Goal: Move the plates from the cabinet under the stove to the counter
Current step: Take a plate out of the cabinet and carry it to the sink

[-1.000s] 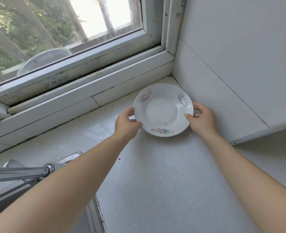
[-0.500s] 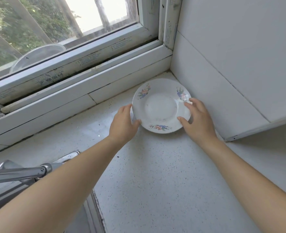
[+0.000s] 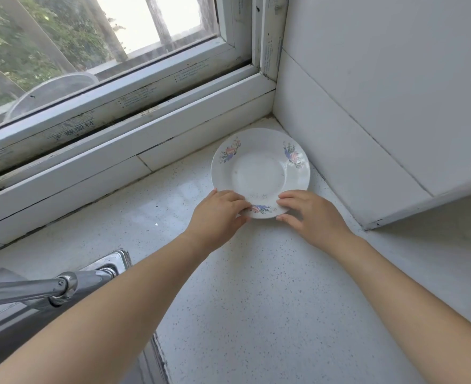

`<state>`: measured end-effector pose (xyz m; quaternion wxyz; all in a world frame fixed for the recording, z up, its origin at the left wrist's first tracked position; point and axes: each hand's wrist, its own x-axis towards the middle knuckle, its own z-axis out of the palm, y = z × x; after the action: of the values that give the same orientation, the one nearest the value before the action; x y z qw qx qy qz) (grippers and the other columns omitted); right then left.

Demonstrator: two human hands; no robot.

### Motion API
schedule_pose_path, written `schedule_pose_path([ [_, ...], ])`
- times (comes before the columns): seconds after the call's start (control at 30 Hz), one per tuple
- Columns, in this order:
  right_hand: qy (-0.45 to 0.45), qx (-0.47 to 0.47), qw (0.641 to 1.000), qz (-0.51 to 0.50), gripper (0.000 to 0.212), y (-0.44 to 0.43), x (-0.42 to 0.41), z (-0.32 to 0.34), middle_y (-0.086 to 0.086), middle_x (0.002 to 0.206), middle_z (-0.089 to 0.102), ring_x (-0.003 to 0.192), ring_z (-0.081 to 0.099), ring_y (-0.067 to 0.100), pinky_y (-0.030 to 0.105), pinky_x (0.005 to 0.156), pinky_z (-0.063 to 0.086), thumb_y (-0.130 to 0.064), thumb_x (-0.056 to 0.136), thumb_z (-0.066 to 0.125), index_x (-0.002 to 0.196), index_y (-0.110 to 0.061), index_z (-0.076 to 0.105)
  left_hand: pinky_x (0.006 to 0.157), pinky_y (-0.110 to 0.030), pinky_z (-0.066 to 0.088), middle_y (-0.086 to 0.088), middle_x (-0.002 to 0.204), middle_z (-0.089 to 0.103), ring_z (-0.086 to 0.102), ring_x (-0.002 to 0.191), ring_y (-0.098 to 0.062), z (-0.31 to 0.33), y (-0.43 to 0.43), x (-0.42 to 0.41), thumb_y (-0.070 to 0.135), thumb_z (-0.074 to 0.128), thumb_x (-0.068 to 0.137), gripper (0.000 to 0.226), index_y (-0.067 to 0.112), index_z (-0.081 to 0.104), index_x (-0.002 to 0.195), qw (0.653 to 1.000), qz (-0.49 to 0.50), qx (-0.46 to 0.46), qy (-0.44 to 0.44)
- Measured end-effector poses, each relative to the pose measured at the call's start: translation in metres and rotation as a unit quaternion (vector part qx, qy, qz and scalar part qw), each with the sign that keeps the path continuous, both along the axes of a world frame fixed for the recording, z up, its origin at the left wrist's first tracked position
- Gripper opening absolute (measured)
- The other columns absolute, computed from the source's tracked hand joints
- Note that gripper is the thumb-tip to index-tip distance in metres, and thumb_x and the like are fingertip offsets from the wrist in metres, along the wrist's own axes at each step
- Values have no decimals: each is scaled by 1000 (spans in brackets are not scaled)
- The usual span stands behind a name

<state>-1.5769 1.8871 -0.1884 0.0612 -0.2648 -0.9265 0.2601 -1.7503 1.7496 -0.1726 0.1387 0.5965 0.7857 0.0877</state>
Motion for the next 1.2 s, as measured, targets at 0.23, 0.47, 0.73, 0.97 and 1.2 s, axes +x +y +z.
schedule_pose_path([
  [0.23, 13, 22, 1000, 10, 25, -1, -1, -6, -3, 110, 65, 104, 59, 16, 25, 77, 45, -28, 83, 67, 104, -15, 69, 80, -25, 42, 11, 118, 63, 51, 115, -14, -4, -1, -3, 38, 57, 88, 30, 29, 64, 116, 1000, 12, 7, 5],
  [0.47, 0, 28, 999, 30, 27, 6, -8, -1, -1, 111, 61, 105, 54, 17, 28, 78, 46, -27, 85, 63, 108, -14, 66, 82, -27, 42, 7, 115, 63, 53, 110, -18, -1, 6, -5, 35, 55, 90, 29, 25, 62, 116, 1000, 8, 4, 19],
  [0.73, 8, -20, 1000, -3, 25, -3, -15, 7, -1, 114, 60, 108, 52, 17, 21, 84, 38, -24, 89, 58, 111, -14, 64, 106, -40, 31, 7, 127, 55, 46, 122, -18, 9, 13, -8, 40, 44, 94, 36, 26, 52, 127, 995, -15, -83, 51],
  [0.97, 90, -80, 989, -80, 29, -38, -2, 51, -8, 116, 61, 109, 53, 8, 16, 86, 35, -31, 89, 57, 115, -21, 60, 101, -41, 36, 6, 133, 55, 53, 117, -19, 46, -29, 18, 43, 41, 95, 39, 29, 51, 131, 997, 60, -45, 4],
  [1.2, 94, -89, 991, -38, 30, -108, 27, 110, -14, 115, 59, 101, 48, -3, 9, 80, 31, -38, 87, 57, 114, -25, 60, 86, -32, 46, 10, 119, 63, 57, 107, -12, 106, -111, 68, 46, 39, 94, 35, 32, 59, 120, 984, 147, 80, -62],
])
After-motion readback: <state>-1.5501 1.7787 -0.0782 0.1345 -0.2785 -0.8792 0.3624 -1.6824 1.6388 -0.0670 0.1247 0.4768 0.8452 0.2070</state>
